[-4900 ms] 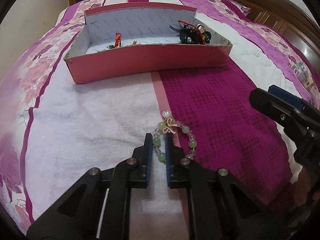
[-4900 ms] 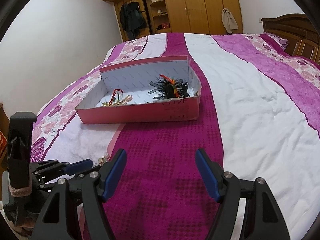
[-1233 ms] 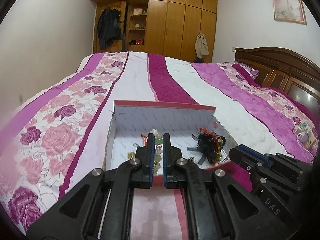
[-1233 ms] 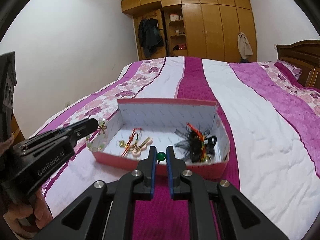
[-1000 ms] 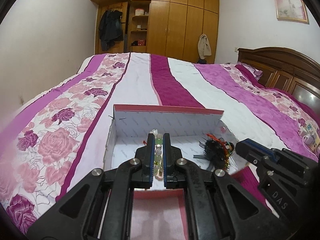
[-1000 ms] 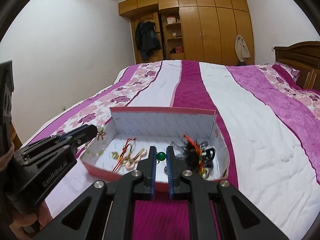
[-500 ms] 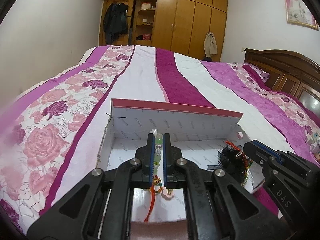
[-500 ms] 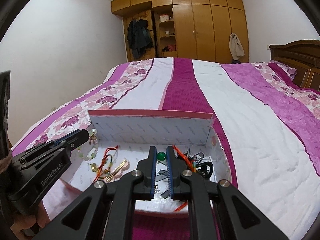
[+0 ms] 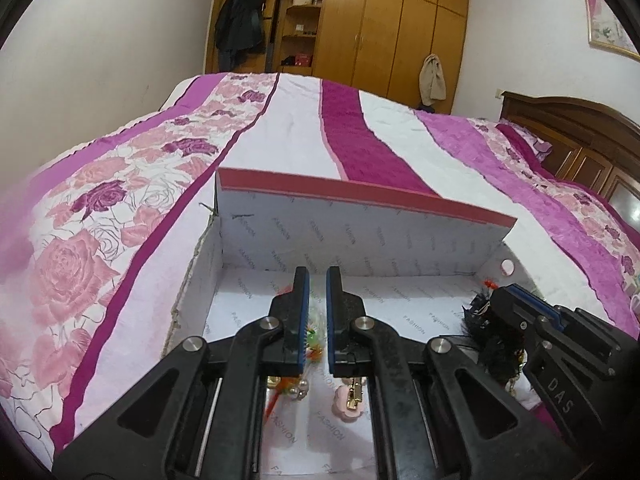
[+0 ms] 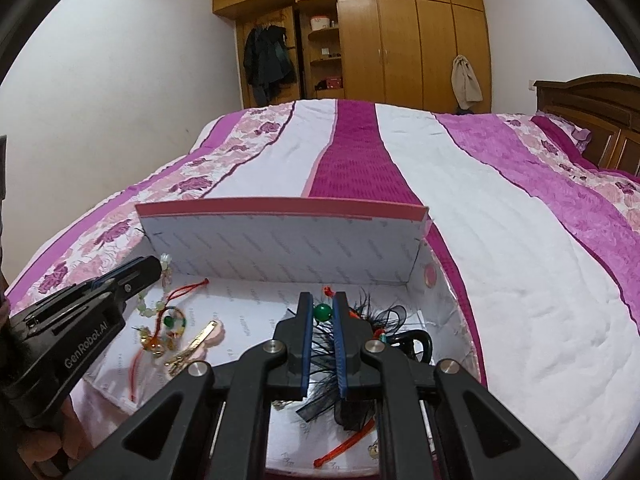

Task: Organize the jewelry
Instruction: 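Open both tools to release the items and lift them out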

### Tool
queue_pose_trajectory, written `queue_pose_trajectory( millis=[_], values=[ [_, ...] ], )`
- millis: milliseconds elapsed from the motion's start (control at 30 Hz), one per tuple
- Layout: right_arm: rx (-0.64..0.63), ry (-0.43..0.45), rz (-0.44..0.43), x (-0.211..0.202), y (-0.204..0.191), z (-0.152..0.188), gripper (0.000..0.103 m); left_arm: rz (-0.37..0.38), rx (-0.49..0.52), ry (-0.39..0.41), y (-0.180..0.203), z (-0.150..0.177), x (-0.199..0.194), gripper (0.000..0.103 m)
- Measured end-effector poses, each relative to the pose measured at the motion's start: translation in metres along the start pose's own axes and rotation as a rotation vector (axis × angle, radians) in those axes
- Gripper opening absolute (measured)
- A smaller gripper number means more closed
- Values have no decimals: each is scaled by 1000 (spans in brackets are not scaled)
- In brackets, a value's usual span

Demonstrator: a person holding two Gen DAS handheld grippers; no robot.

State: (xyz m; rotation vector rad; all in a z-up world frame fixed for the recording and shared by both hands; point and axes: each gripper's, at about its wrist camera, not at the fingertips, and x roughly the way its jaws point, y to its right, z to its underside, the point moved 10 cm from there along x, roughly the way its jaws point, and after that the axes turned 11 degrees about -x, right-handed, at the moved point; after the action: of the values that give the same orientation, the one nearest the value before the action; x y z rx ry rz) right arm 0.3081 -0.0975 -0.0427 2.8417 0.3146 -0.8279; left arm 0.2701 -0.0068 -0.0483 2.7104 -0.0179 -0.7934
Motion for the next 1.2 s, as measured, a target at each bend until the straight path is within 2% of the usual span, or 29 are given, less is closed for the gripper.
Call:
queue_pose_trajectory(
  millis=[67, 167, 333, 367, 467, 500, 700, 833, 933, 1100, 1200],
  values=[
    [3, -14, 1, 5, 1, 1, 11, -9, -3, -15, -1, 2, 4, 5],
    [2, -25, -3, 9, 1, 3, 11, -18, -10, -17, -3, 3, 5, 17],
    [4, -17, 1, 12, 0, 2, 12, -24, 0, 4, -2, 3, 0, 24],
    [5, -15, 2, 12, 0, 2, 17, -26, 2, 6, -3, 2, 1, 25],
    [9, -4, 0, 11, -1, 1, 54, -27, 9, 17, -2, 1, 0, 27],
    [16, 11, -1, 9, 0, 0, 57, -28, 11, 18, -2, 1, 0, 27],
    [16, 26, 5, 5, 1, -3, 57, -35, 18, 24, -2, -1, -6, 28],
    [21, 29, 12, -2, 2, -2, 57, -39, 20, -14, -3, 4, -10, 30],
    [28, 12, 12, -7, 1, 1, 57, -27, 18, -37, -3, 8, -15, 36],
    [33, -15, -5, -16, -2, 8, 58, -32, 23, -43, -2, 10, -29, 52],
    [36, -21, -6, -25, -5, 12, 60, -36, 23, -50, -2, 12, -38, 57]
  ],
)
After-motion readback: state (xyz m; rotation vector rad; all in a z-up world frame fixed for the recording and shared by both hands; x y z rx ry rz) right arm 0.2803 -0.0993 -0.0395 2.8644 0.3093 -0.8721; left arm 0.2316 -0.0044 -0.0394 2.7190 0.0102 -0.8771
